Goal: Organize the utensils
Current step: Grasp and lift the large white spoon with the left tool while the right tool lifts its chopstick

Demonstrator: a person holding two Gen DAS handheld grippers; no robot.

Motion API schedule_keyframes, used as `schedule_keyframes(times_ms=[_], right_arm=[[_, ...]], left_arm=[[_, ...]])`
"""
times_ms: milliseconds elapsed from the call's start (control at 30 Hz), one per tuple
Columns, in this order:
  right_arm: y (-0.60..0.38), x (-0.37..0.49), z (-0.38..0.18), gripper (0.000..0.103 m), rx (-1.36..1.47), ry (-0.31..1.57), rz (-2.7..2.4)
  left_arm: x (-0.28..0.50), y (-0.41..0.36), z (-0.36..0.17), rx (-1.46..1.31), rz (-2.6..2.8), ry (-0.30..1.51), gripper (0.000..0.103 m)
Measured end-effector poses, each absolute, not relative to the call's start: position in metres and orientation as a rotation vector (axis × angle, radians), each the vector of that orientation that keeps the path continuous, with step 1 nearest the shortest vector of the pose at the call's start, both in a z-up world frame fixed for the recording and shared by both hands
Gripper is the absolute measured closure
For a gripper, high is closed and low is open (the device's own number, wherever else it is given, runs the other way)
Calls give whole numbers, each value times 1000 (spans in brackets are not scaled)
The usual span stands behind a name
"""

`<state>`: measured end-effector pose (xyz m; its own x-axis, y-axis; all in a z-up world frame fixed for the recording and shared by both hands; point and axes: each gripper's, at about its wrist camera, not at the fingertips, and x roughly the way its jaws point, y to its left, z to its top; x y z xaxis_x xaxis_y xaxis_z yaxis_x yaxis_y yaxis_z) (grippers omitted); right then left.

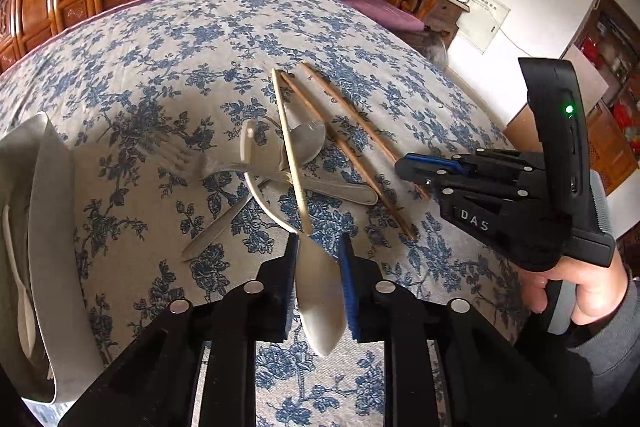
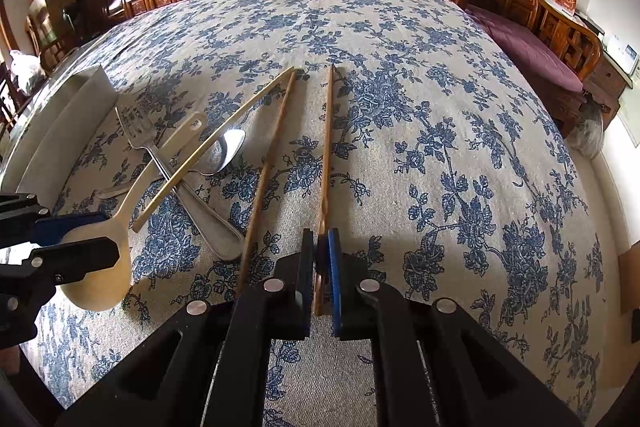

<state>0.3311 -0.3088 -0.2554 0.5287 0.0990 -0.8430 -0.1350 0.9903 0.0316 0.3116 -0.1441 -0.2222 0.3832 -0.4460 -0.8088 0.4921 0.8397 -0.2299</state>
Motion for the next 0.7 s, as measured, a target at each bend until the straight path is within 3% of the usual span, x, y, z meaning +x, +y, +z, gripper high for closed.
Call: schedule_keyframes(times_ms=[700], right_arm=[[-312,327,-241,97,-64,934,101]], left_arm=[[325,-86,-181,31,-433,927,95]])
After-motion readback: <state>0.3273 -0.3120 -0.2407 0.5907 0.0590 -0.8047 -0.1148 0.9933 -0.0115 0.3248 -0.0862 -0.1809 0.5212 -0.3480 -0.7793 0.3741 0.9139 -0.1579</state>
